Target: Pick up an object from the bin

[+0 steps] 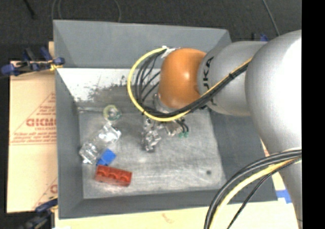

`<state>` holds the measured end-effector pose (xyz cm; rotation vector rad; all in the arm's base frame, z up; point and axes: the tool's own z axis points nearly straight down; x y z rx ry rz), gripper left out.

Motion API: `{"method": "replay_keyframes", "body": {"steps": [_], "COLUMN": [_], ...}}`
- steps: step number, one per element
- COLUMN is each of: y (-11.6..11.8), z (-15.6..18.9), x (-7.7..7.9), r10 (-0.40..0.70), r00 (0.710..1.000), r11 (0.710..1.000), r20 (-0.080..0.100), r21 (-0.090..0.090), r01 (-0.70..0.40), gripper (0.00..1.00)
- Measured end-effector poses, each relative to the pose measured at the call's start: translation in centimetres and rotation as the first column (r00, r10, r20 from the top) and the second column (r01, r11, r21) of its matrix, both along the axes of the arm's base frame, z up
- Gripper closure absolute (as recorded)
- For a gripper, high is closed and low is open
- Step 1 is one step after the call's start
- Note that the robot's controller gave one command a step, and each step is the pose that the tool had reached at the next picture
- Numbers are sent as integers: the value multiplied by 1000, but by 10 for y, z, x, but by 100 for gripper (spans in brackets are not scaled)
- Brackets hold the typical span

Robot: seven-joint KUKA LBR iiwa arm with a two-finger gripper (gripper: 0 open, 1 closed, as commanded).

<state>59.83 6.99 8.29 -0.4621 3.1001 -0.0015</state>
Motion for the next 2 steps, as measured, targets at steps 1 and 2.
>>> {"method": "replay_keyframes", "body": {"steps": [1, 2], "y": [7, 7], "z": [60, 167], "x": [6, 7], "r10": [-15, -13], "r00": [1000, 1000], "r11": [1000, 1000], "r20": [5, 7], "r21": [1, 0], "r01": [15, 13], "gripper": [100, 100]}}
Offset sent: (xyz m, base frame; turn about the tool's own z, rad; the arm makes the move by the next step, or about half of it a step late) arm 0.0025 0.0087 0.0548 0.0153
